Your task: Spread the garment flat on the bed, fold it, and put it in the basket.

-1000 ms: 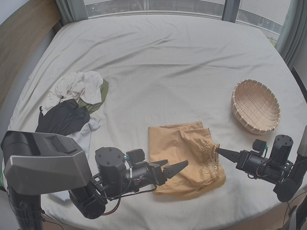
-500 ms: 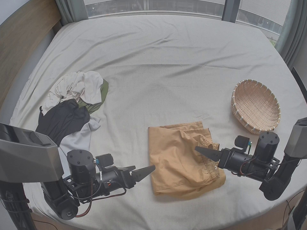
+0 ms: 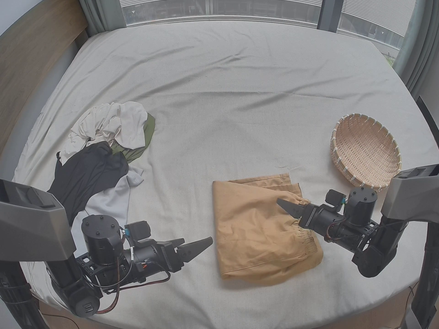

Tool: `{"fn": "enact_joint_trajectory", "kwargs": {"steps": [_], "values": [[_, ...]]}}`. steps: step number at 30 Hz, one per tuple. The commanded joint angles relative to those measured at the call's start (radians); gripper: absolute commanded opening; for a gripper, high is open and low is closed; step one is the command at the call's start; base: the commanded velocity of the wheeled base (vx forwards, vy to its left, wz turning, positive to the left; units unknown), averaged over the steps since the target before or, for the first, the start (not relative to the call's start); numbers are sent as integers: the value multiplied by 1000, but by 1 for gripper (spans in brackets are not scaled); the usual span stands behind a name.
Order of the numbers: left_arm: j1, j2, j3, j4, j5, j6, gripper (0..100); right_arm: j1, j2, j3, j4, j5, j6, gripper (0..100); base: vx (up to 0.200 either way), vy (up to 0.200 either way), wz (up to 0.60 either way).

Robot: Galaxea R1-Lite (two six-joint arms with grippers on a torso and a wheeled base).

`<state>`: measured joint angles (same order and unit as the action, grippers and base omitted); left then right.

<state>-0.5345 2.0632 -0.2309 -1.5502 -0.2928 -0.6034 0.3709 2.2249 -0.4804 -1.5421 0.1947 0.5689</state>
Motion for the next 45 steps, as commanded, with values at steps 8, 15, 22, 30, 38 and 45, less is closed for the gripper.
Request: {"fn": "enact_joint_trajectory", "kwargs": {"steps": [8, 15, 22, 30, 38, 45], "values": [[1, -11, 33, -2, 9, 2, 100, -23, 65, -9, 0, -24, 3, 100, 0, 0, 0], [25, -61, 54, 1, 14, 1, 100, -23, -39, 49, 0, -27, 6, 100, 0, 0, 0], [30, -120, 127, 1, 14, 2, 100, -23, -183, 207, 0, -26, 3, 100, 0, 0, 0], [33, -143, 162, 1, 17, 24, 100, -46, -231, 293, 2, -27, 0, 100, 0, 0, 0], [60, -140, 183, 1, 17, 65, 100, -87, -142, 336, 0, -21, 2, 100, 0, 0, 0], [60, -138, 196, 1, 15, 65, 100, -79, -91, 385, 0, -14, 5, 100, 0, 0, 0]]}}
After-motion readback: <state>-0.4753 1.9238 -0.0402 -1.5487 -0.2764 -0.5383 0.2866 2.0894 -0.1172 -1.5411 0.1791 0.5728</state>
